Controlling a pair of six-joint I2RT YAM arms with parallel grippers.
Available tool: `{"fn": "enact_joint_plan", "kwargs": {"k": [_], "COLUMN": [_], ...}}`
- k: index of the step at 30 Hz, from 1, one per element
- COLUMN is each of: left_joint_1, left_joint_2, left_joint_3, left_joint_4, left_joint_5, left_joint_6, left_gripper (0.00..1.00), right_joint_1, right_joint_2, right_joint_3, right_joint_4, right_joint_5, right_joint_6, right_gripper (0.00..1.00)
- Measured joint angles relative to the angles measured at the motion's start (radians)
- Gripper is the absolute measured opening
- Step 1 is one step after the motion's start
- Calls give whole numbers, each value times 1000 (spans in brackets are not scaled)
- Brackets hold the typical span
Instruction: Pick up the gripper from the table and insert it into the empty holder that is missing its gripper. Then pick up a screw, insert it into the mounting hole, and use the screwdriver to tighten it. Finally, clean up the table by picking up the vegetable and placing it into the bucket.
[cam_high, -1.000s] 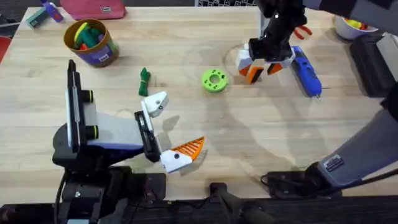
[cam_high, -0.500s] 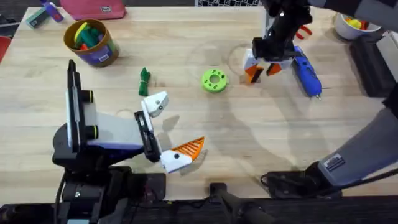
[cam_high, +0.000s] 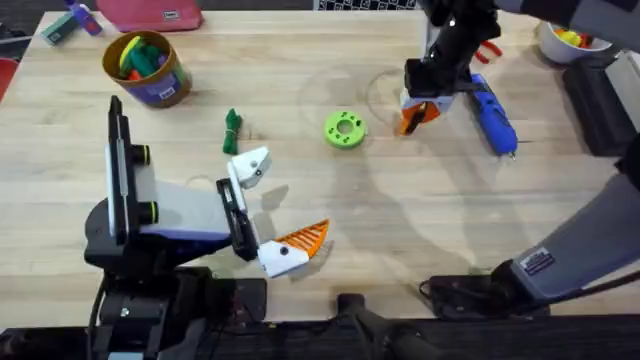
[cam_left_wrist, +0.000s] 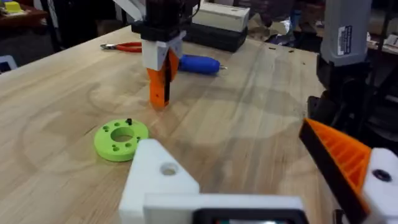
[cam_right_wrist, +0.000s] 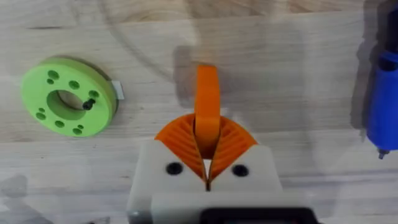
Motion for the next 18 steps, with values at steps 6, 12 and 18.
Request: {"fn": "enact_joint_plan", "kwargs": {"k": [6, 12, 18], "left_joint_1": [0, 0, 0], "left_joint_2": [0, 0, 0], "left_joint_3": [0, 0, 0], "left_joint_4": [0, 0, 0], "left_joint_5": [0, 0, 0], "left_joint_6": [0, 0, 0], "left_gripper": [985, 985, 985], "right_joint_1": [16, 44, 47], "right_joint_2": [-80, -313, -584], "right_joint_3": [0, -6, -200], "right_joint_4": [0, 51, 337], "right_joint_5": [0, -25, -166], "right_joint_6": [3, 27, 41], "right_gripper": [13, 12, 11]}}
